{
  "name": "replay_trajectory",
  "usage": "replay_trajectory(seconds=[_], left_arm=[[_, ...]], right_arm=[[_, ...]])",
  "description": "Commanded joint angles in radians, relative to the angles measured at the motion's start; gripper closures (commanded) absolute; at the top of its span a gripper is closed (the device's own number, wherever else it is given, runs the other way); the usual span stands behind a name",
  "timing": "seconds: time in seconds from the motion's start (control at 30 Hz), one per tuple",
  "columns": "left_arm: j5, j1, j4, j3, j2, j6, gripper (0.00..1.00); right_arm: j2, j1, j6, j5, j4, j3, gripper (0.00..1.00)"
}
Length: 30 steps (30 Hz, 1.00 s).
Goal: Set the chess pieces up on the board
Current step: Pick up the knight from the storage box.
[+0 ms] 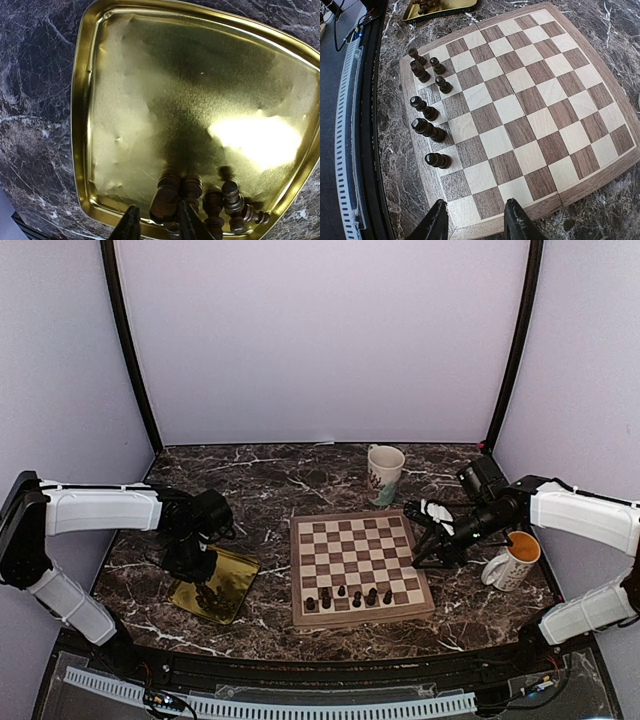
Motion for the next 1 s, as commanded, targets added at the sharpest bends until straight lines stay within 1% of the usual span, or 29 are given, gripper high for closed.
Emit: replay_trajectory(seconds=[0.0, 0.1, 0.2, 0.43, 0.6, 0.8, 0.97], left_arm=[[0.014, 0.014, 0.031, -0.021, 0.019, 0.027, 0.72], [0.023, 0.019, 0.055, -0.031, 0.037, 0.038, 0.72], [0.031, 0.022, 0.076, -0.033, 0.056, 0.052, 0.75], [-0.001, 0.024, 0.045, 0.010, 0.074, 0.074, 0.89], [-0.030, 0.023, -0.007, 0.067, 0.025, 0.093, 0.91], [-0.028, 0.022, -0.012, 0.154, -0.028, 0.135, 0.91], [-0.006, 0.023, -0.002, 0.207, -0.003, 0.180, 0.92]], right_arm=[[-0.009, -0.004, -0.006, 0.003, 0.014, -0.011, 0.61], [-0.004, -0.004, -0.005, 0.005, 0.015, -0.011, 0.61], [0.000, -0.005, -0.008, 0.006, 0.013, -0.008, 0.62], [0.002, -0.004, -0.007, 0.010, 0.012, -0.011, 0.61], [0.004, -0.005, -0.008, 0.012, 0.012, -0.010, 0.62], [0.003, -0.004, -0.009, 0.012, 0.011, -0.007, 0.62], [-0.002, -0.004, -0.009, 0.015, 0.010, -0.008, 0.62]])
